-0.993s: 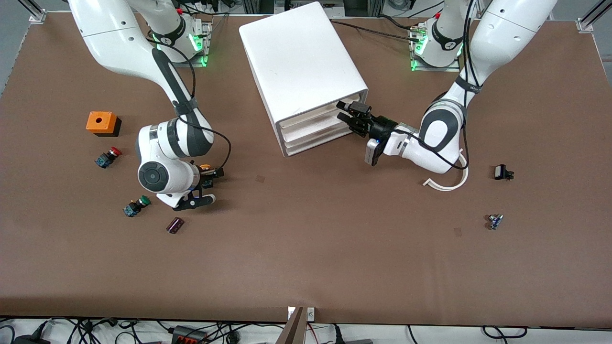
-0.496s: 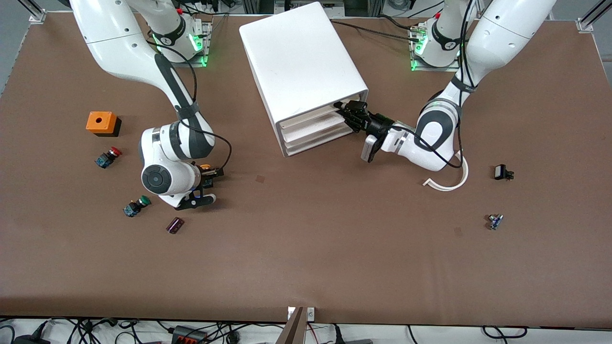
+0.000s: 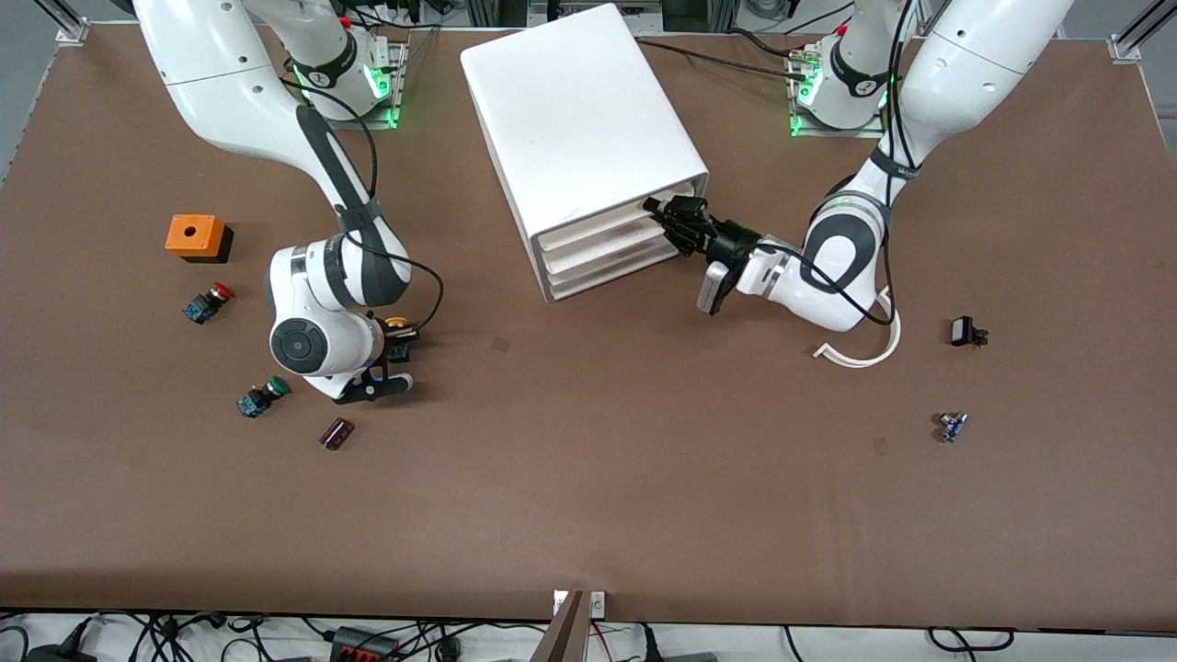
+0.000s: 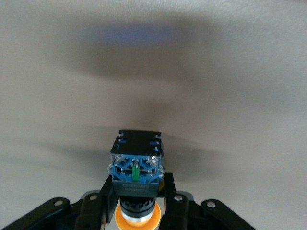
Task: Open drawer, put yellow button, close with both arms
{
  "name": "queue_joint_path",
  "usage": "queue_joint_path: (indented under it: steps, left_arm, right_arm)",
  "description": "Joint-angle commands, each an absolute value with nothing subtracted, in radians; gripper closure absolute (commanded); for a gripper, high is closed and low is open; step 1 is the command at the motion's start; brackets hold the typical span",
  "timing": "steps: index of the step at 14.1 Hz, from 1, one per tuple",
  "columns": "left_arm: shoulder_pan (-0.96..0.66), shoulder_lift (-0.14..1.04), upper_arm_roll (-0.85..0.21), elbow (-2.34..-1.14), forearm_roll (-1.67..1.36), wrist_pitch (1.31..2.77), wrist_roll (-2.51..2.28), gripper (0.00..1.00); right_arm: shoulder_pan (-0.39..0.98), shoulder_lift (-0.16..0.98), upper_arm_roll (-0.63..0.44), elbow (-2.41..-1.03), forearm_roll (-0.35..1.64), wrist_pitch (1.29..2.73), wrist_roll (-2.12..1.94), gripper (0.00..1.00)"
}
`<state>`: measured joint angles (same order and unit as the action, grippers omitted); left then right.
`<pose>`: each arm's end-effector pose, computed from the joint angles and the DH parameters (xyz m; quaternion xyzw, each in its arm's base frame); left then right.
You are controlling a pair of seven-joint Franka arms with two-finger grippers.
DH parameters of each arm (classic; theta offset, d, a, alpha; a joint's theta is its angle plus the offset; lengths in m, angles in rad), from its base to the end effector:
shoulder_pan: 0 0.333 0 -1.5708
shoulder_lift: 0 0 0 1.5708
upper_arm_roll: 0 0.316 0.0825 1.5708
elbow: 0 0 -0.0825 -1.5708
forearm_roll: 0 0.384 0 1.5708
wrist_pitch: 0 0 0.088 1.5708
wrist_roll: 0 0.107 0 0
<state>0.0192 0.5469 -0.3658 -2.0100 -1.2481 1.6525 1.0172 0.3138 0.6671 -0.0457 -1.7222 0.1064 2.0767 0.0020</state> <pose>0.4885 -0.2716 0.2236 0.6987 -0.2151 -0.1433 0.6671 0.6095 0.1749 0.1778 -0.9824 -0.1012 0.1571 0.0061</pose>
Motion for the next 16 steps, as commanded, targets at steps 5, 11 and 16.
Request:
queue_joint_path:
  steps: [5,11,16]
  left_arm:
    - [0.028,0.618,-0.281,-1.859,-1.194,1.66,0.962,0.95]
    - [0.038,0.683,-0.241,-1.689,-1.1,1.658,0.899,0.94]
    - [0.057,0.678,-0.241,-1.683,-1.075,1.654,0.882,0.0]
  right_arm:
    - [0.311,0.565,-0.084,-1.606,0.12,1.935,0.047,1.0]
    - [0.311,0.471,-0.126,-1.488,0.12,1.749,0.257,1.0]
    - [0.308,0.449,-0.129,-1.482,0.114,1.747,0.31,1.0]
